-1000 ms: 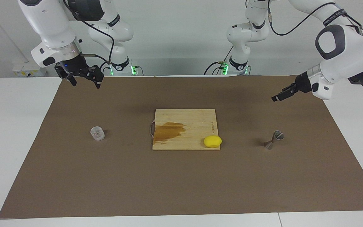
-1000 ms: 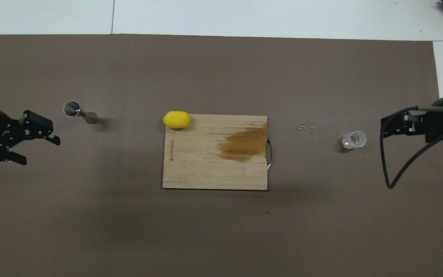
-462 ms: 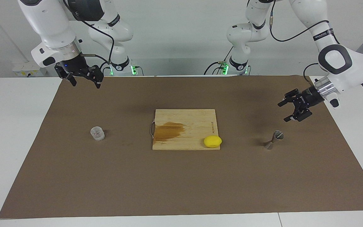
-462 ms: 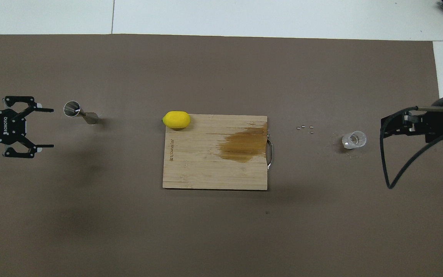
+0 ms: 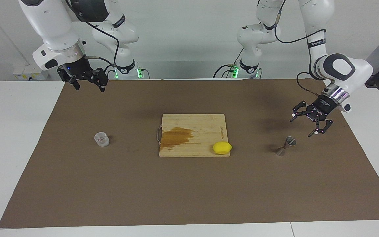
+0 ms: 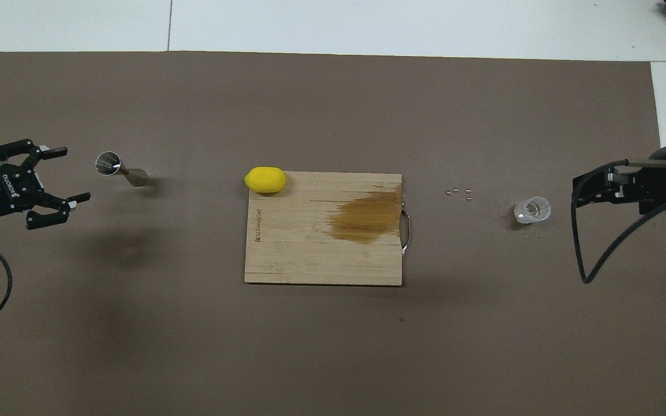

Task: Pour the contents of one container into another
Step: 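Reach the left gripper toward the small metal cup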

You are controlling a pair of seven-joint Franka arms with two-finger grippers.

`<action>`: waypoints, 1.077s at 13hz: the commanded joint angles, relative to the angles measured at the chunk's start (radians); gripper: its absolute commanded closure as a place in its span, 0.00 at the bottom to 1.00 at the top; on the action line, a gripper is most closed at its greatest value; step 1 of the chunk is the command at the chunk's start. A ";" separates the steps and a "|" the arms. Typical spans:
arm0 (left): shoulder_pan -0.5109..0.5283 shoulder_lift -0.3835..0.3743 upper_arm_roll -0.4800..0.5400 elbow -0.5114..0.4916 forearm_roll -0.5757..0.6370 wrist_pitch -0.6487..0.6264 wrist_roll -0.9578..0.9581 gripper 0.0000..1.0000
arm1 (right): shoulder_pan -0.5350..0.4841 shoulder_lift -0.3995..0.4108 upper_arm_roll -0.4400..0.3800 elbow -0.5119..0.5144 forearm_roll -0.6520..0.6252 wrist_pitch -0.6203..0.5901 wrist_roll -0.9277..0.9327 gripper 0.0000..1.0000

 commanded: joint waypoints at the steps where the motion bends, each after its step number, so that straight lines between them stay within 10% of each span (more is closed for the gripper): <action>1: -0.020 -0.012 -0.005 -0.066 -0.122 0.086 -0.024 0.00 | -0.011 -0.012 0.005 -0.015 0.005 0.000 0.005 0.00; 14: -0.091 0.062 -0.011 -0.078 -0.348 0.223 0.007 0.12 | -0.011 -0.012 0.005 -0.015 0.005 0.000 0.005 0.00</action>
